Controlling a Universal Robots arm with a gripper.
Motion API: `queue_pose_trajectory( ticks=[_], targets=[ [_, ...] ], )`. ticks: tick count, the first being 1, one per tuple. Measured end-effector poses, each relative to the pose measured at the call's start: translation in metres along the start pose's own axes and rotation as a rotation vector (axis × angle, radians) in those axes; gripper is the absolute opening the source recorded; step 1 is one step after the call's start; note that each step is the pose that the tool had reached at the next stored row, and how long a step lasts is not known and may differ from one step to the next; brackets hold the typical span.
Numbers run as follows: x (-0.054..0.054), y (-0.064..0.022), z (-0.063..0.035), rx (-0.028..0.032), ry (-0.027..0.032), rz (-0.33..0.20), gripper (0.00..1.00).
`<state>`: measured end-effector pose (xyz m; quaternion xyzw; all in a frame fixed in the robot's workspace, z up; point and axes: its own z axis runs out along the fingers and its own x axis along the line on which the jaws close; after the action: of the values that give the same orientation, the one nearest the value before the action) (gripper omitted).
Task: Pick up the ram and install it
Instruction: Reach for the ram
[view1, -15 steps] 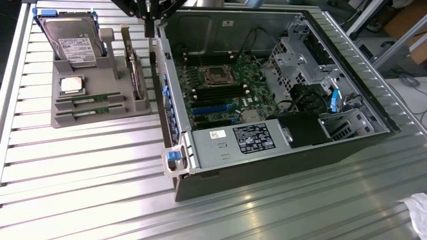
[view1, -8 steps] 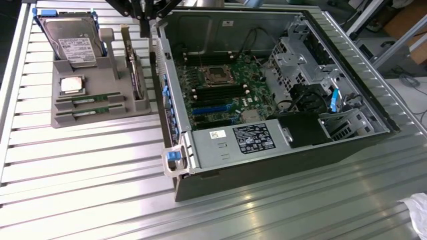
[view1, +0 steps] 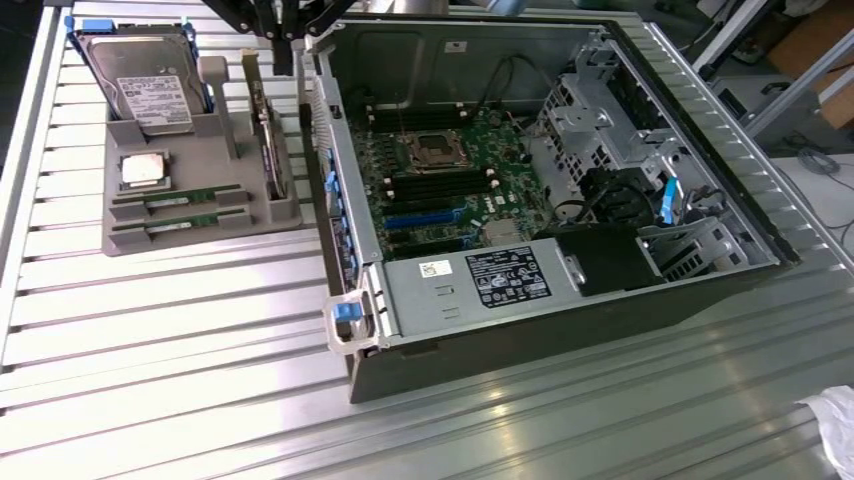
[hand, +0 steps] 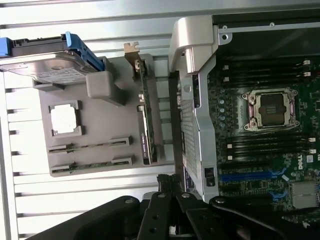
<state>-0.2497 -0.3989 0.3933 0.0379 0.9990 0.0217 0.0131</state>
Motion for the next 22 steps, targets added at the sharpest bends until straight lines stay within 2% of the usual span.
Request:
queue_pose_trajectory(
  ticks=[22],
  targets=[
    [0.013, -0.0010, -0.0003, 0.0000, 0.0000, 0.000, 0.11]
  ],
)
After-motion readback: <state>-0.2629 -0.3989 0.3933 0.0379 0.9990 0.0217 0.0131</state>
